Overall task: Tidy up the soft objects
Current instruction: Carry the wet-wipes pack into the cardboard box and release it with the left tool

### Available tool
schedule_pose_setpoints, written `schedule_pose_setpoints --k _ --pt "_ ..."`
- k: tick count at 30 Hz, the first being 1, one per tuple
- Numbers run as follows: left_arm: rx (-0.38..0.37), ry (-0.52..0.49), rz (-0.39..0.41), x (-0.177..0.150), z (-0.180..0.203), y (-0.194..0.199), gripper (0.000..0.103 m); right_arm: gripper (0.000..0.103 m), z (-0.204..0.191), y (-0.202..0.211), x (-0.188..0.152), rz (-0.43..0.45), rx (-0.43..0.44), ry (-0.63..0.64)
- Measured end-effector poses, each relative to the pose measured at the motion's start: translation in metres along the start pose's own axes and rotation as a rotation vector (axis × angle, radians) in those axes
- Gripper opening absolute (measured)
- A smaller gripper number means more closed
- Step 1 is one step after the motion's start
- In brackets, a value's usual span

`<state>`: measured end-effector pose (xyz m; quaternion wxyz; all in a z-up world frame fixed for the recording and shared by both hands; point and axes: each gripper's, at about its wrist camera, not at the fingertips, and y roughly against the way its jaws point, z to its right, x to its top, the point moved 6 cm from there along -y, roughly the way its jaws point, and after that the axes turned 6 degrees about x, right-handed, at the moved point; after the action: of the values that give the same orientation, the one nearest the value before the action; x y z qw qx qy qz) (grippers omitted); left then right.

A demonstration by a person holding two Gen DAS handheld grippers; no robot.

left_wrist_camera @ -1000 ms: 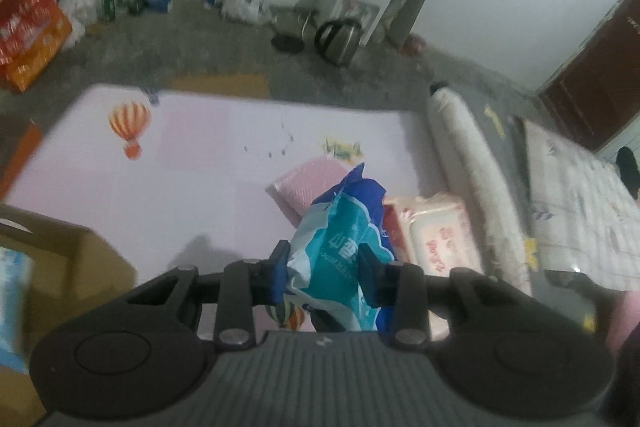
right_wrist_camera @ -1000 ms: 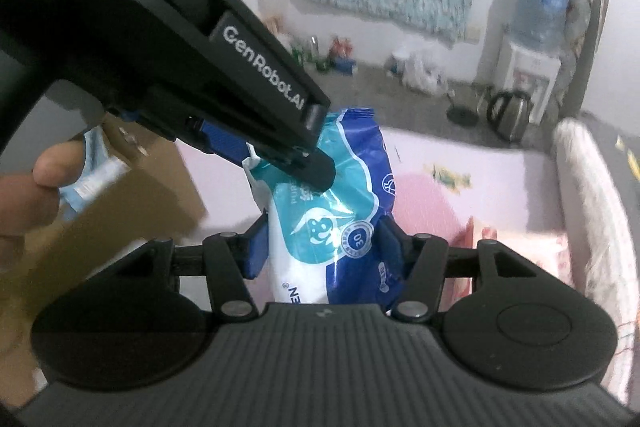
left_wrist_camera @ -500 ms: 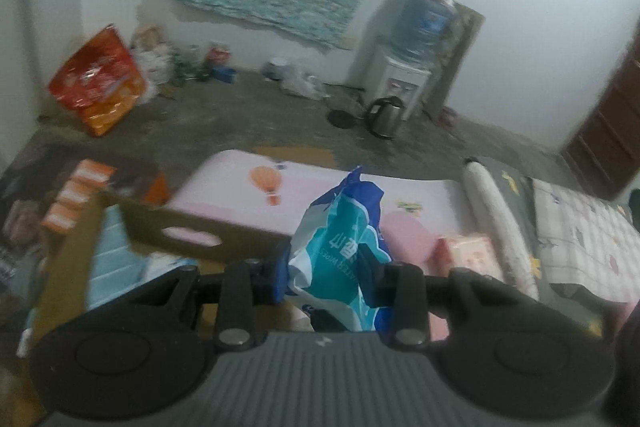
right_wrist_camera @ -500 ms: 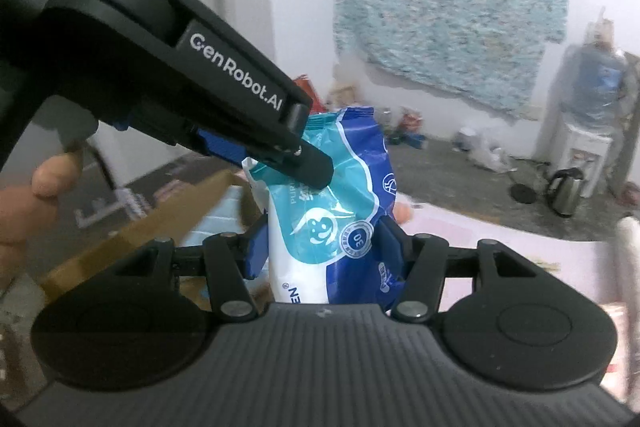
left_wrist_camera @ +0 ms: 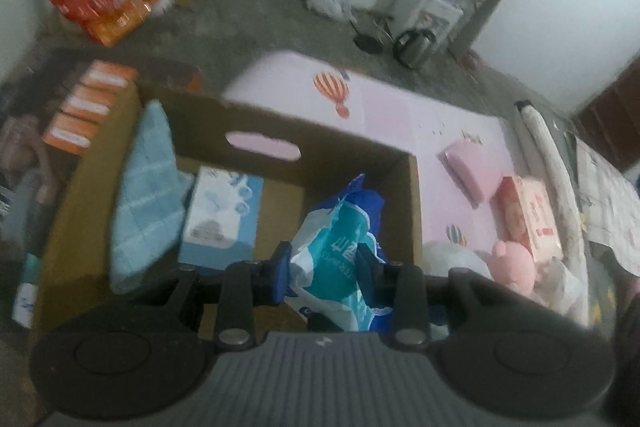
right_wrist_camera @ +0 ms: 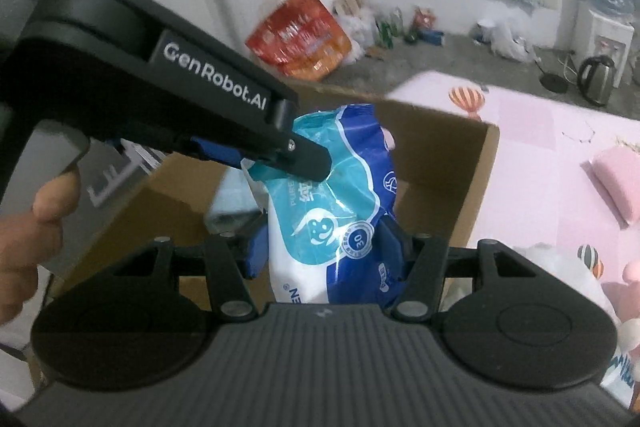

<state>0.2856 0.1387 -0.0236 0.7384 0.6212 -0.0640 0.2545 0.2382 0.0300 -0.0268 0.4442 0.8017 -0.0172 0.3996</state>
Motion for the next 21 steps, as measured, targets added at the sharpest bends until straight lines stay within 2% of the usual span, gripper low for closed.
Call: schedule_pose_setpoints --k 2,4,7,13,17,20,21 --pt "-0.014 -0.005 -0.023 -0.001 -0.003 -0.015 0.035 0.056 -0.003 -0.004 -0.004 -0.007 -0.001 0.012" --pt "0.007 -0.032 -0.04 -0.001 -0.006 -0.03 0.035 0.056 -0.011 0.0 -0.007 0.023 -0.009 0.071" --pt "-0.023 -0.042 -0.111 -0.002 -0.008 -0.058 0.033 0.056 -0.007 0.033 -0.01 0.07 -0.02 0.126" --pt "-0.001 -0.144 -0.073 0.022 0.004 -0.083 0.032 0.056 0.028 0.1 -0.011 0.162 -0.02 0.105" --pt "0.007 -0.146 -0.053 0.038 0.01 -0.1 0.033 0.057 0.058 0.122 -0.02 0.175 -0.044 0.059" --pt "0.033 -0.076 -0.012 0.047 0.01 -0.109 0.051 0.057 0.081 0.123 -0.03 0.158 -0.066 0.02" --pt "0.034 -0.06 -0.001 0.047 0.01 -0.109 0.054 0.057 0.087 0.122 -0.034 0.154 -0.065 0.006"
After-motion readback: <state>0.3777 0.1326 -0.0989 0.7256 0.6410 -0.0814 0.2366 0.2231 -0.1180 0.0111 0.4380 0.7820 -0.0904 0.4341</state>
